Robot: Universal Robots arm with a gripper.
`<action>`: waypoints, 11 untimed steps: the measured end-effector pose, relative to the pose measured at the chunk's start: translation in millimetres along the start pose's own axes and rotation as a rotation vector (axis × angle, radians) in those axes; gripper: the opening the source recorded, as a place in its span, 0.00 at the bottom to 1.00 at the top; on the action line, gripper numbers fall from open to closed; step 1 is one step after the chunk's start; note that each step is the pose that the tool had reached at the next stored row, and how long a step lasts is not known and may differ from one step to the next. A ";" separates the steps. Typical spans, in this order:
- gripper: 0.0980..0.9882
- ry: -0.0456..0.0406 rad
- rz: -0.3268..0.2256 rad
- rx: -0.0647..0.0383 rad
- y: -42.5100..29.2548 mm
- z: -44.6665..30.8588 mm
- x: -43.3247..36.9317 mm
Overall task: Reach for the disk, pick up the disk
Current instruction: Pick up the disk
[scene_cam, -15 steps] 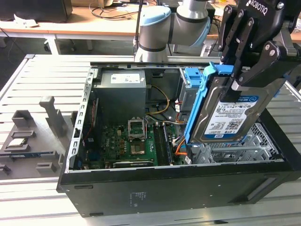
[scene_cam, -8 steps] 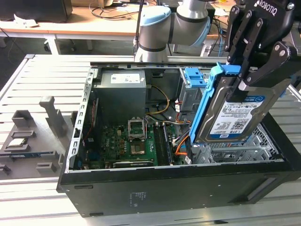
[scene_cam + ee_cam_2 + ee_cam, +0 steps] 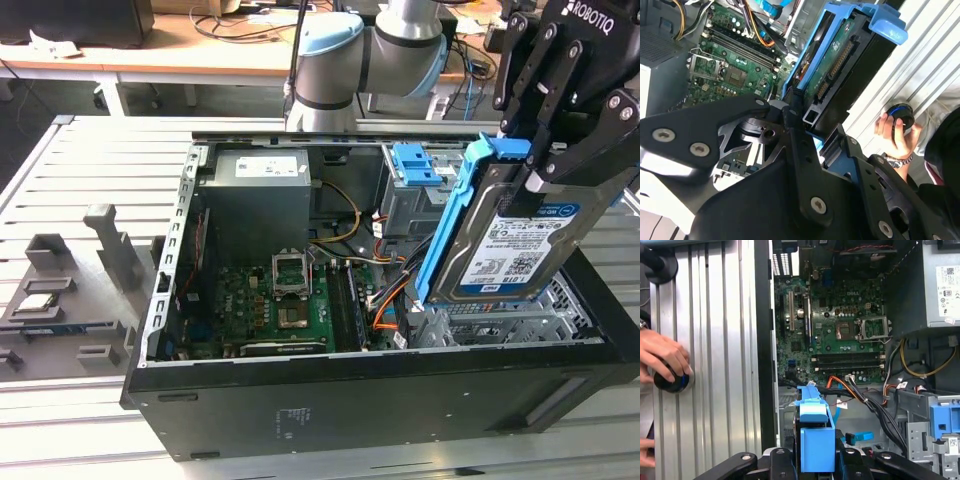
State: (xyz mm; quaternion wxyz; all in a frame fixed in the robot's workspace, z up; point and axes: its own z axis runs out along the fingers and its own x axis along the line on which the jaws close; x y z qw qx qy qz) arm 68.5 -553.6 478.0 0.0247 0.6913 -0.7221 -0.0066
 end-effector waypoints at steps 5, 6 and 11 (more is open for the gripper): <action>0.30 0.0001 0.000 0.000 -12.5 0.0 -0.5; 0.30 0.0001 0.000 -0.001 -19.2 0.0 -0.8; 0.30 0.0002 0.000 -0.002 -30.5 1.2 -1.4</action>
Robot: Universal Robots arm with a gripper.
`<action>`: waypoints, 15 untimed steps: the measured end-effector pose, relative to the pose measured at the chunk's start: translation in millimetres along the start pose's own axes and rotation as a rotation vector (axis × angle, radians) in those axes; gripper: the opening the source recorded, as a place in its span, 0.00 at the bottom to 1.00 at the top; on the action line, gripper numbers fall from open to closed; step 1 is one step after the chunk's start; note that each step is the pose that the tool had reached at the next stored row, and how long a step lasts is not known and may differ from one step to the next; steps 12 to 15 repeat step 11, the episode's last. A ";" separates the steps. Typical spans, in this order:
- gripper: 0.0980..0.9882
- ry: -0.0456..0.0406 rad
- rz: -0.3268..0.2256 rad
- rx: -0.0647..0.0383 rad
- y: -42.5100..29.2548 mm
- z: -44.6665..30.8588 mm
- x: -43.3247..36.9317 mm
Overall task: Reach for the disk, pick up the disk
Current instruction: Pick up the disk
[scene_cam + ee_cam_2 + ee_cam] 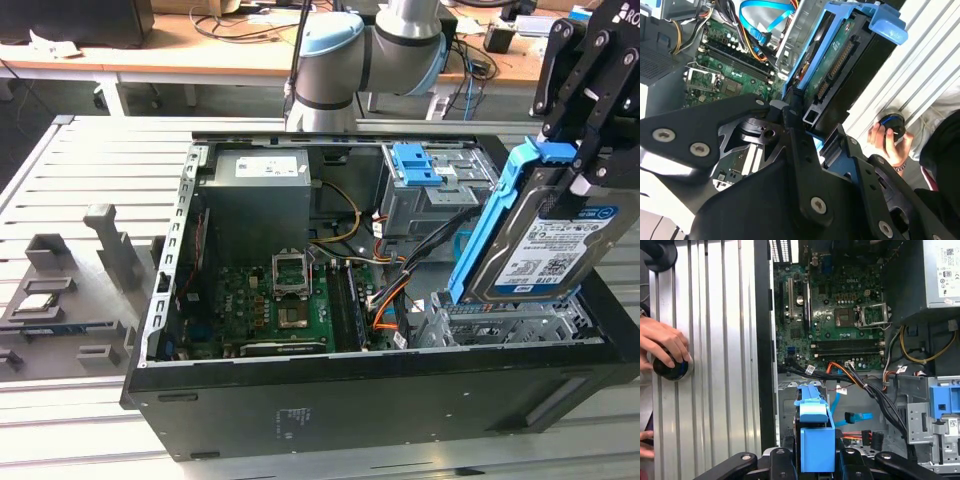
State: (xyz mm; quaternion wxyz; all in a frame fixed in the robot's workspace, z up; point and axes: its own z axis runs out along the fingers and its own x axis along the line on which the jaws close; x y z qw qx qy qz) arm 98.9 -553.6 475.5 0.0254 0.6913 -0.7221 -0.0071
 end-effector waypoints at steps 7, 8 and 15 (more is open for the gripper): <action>0.30 0.0008 0.000 -0.001 -6.3 3.5 -2.6; 0.30 0.0007 0.000 -0.001 -6.4 3.6 -2.7; 0.30 0.0006 0.000 -0.001 -6.5 3.6 -2.7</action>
